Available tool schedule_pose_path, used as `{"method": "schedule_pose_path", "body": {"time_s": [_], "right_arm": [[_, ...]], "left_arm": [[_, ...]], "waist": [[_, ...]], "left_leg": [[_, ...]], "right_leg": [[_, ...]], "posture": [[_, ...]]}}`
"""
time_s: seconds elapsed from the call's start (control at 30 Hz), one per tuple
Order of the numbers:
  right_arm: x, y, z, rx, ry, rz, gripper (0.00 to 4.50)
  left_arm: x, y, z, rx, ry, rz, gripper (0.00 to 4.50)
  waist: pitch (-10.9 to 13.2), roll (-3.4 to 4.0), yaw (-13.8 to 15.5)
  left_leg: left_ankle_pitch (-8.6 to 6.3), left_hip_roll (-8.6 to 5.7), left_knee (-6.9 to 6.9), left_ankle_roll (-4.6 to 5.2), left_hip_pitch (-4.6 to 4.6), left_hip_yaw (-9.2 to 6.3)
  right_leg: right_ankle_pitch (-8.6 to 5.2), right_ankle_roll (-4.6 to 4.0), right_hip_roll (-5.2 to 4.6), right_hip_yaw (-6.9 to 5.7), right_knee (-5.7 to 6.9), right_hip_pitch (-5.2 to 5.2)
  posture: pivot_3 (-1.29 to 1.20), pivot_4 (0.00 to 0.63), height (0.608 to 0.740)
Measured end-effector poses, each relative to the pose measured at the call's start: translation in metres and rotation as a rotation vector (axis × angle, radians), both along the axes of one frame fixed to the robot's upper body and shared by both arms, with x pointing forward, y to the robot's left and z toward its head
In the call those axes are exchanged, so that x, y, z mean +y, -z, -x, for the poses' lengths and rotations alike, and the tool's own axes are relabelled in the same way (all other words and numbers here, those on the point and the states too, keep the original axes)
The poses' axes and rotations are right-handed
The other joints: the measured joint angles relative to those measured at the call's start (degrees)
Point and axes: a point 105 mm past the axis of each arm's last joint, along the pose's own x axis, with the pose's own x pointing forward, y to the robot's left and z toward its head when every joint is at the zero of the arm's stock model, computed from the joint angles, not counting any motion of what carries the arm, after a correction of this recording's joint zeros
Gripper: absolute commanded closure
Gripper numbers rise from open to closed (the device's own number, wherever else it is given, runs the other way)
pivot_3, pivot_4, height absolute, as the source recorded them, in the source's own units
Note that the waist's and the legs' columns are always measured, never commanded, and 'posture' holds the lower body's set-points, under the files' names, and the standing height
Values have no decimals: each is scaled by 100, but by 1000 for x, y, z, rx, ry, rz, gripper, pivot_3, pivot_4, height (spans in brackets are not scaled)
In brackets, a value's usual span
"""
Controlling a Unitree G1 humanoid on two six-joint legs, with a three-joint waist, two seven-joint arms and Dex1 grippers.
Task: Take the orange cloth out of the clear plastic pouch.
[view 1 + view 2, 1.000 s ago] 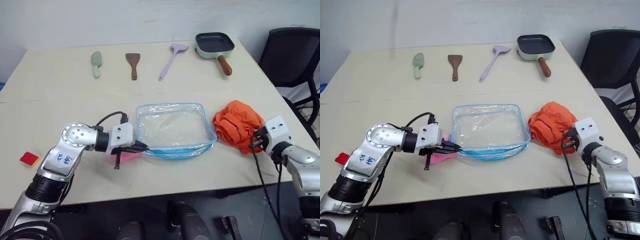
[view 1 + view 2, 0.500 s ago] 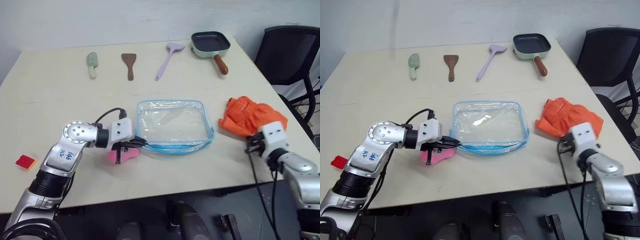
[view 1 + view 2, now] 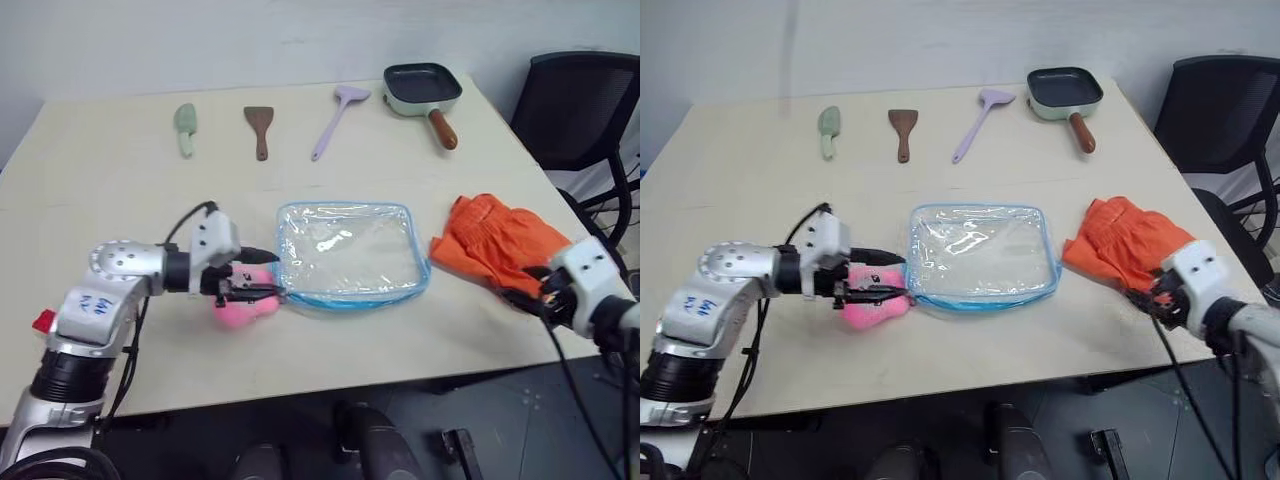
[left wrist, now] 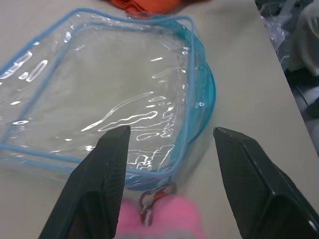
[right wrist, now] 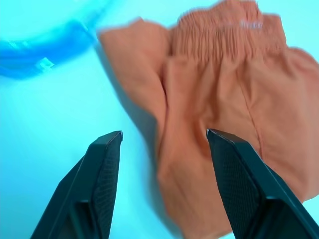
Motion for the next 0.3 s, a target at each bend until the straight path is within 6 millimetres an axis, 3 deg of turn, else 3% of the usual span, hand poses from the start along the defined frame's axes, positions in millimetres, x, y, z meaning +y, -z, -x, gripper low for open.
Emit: {"method": "schedule_pose_path", "body": {"time_s": [0.1, 0.17, 0.3], "right_arm": [[-14, -22, 20, 31, 1, -66, 1698], [-33, -32, 31, 39, 50, -79, 1698], [-78, -32, 51, 69, 190, -151, 1698]], "left_arm": [[32, -23, 2, 26, -60, 44, 1697], [58, -35, 4, 44, -108, 51, 1697], [103, -48, 10, 85, -173, 38, 1697]], "waist": [[0, 0, 0], [-1, -2, 0], [-1, -5, -6]], "left_leg": [[-2, 1, -1, -2, 2, -1], [-5, 2, -3, 0, 3, 0], [-9, -1, -10, 7, 3, 11]], "right_leg": [[0, -1, 8, 3, -6, 0], [-1, -1, 13, 3, -14, 1], [-1, -1, 17, 3, -25, 2]], "posture": [[0, 150, 740], [0, 150, 740], [0, 150, 740]]}}
